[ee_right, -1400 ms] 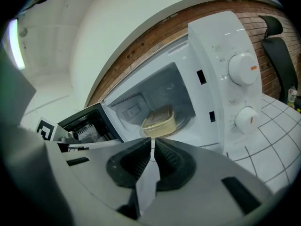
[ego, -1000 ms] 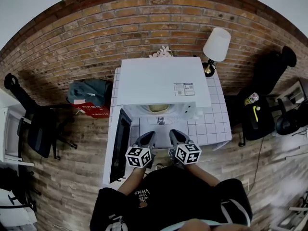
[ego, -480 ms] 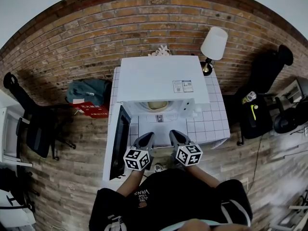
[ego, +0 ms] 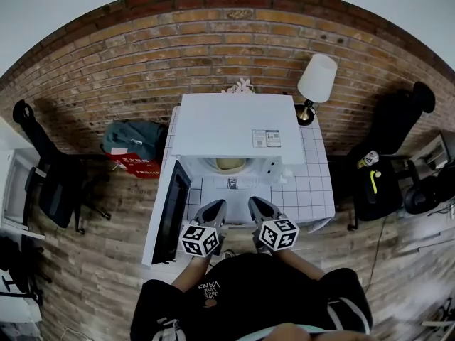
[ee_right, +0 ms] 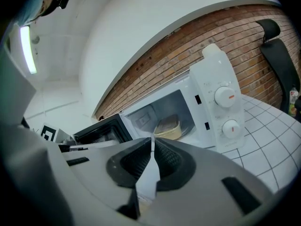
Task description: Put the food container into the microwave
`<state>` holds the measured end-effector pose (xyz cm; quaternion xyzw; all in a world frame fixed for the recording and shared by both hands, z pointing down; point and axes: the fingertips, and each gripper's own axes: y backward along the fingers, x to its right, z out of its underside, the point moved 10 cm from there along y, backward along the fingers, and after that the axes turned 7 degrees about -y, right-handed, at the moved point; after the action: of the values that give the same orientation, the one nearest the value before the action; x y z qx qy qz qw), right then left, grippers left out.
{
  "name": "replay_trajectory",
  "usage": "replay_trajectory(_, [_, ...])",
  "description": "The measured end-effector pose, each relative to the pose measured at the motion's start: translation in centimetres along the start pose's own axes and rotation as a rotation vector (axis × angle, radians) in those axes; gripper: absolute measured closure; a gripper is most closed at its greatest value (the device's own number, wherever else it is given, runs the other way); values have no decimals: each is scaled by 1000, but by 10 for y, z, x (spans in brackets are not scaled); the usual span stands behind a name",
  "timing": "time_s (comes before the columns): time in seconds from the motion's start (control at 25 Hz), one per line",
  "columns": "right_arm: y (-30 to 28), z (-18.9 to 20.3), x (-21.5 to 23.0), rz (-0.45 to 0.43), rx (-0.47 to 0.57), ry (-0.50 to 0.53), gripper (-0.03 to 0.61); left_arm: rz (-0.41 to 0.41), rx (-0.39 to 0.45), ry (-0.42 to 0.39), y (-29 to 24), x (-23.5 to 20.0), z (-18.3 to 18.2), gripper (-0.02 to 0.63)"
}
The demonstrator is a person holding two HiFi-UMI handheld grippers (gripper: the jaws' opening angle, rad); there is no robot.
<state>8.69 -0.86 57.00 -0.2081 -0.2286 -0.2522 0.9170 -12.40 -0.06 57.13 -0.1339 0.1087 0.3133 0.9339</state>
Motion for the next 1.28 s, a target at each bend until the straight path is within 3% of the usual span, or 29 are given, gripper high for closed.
replay_trajectory(1.28, [62, -26, 19, -158, -35, 35, 571, -163, 73, -50, 18, 85, 8, 601])
